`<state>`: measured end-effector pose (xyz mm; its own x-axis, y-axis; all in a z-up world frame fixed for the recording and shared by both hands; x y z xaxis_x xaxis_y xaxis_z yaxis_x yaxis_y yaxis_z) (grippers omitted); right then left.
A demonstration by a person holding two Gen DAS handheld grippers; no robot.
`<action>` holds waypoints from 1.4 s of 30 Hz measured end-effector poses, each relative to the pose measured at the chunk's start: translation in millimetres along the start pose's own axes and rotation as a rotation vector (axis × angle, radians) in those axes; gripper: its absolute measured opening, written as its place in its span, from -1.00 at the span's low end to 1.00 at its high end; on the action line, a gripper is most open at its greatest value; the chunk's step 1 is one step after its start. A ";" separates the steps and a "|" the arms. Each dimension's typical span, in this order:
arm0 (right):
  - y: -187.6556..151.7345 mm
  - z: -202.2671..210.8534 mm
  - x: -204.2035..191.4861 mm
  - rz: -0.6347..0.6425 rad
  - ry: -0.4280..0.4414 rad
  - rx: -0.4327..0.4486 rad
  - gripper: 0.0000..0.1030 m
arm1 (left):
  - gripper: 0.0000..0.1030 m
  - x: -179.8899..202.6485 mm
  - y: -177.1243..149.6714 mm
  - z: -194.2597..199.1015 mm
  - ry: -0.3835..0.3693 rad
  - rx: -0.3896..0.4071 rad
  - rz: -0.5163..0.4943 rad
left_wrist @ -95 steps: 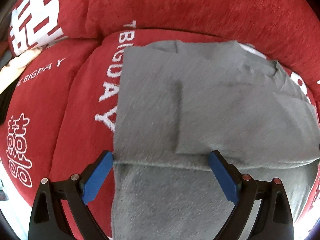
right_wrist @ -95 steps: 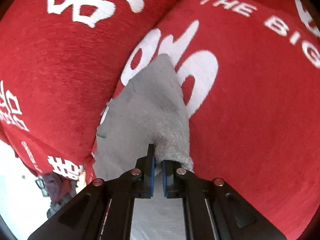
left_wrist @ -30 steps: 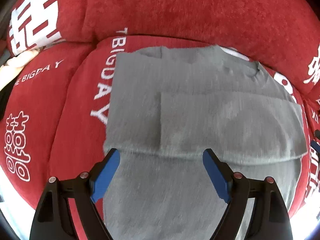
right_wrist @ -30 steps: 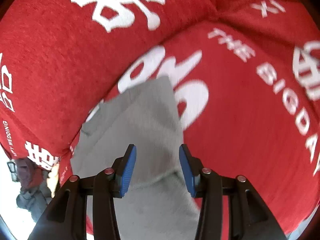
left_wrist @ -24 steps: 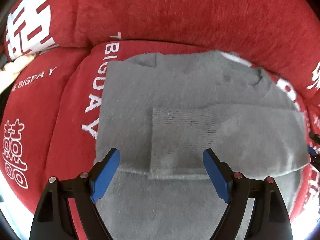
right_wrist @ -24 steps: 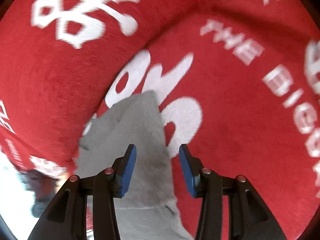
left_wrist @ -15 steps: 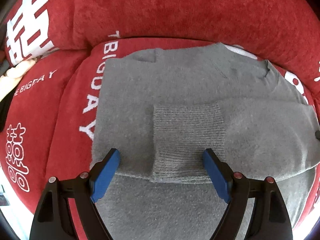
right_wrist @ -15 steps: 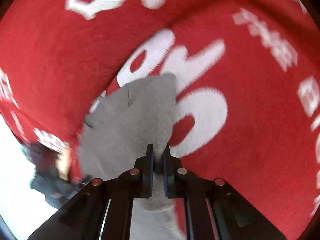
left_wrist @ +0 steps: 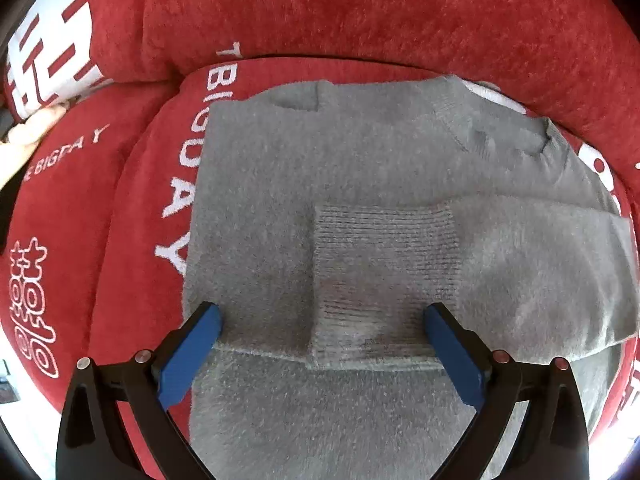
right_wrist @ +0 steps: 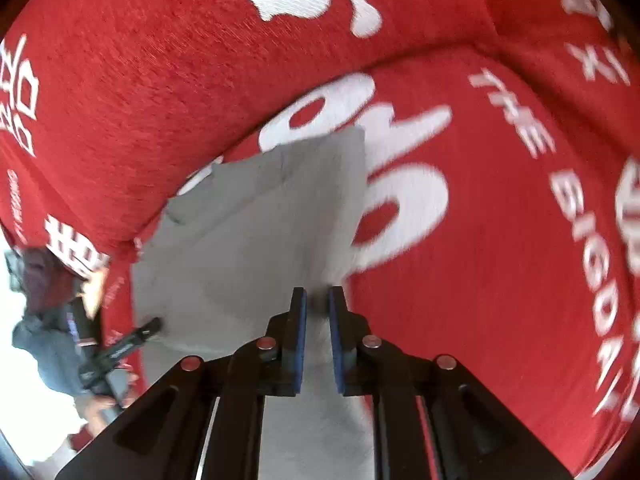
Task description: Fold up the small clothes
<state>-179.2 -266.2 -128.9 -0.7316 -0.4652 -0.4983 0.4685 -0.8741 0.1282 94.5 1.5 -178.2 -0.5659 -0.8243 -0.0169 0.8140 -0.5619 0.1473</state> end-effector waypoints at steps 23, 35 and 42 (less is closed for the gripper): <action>-95.5 1.4 -13.3 0.008 -0.064 -0.144 0.02 | 0.97 28.1 -77.5 54.0 -0.058 -0.052 -0.095; -116.3 2.9 -12.2 -0.011 -0.019 -0.182 0.05 | 0.97 56.4 -95.1 58.1 -0.046 -0.091 -0.123; -113.1 7.4 -2.4 0.013 -0.003 -0.191 0.05 | 0.98 71.4 -100.7 64.5 -0.024 -0.096 -0.107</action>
<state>-234.1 -167.3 -135.9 -0.7259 -0.4771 -0.4953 0.5634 -0.8256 -0.0305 -36.3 3.7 -130.5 -0.6521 -0.7581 -0.0035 0.7570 -0.6514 0.0510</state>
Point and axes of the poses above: each gripper's, at about its wrist camera, not at the fingertips, and z roughly against the way its jaws point, x to its right, y to its top, the point moved 9 cm from there along -z, roughly the way its jaws point
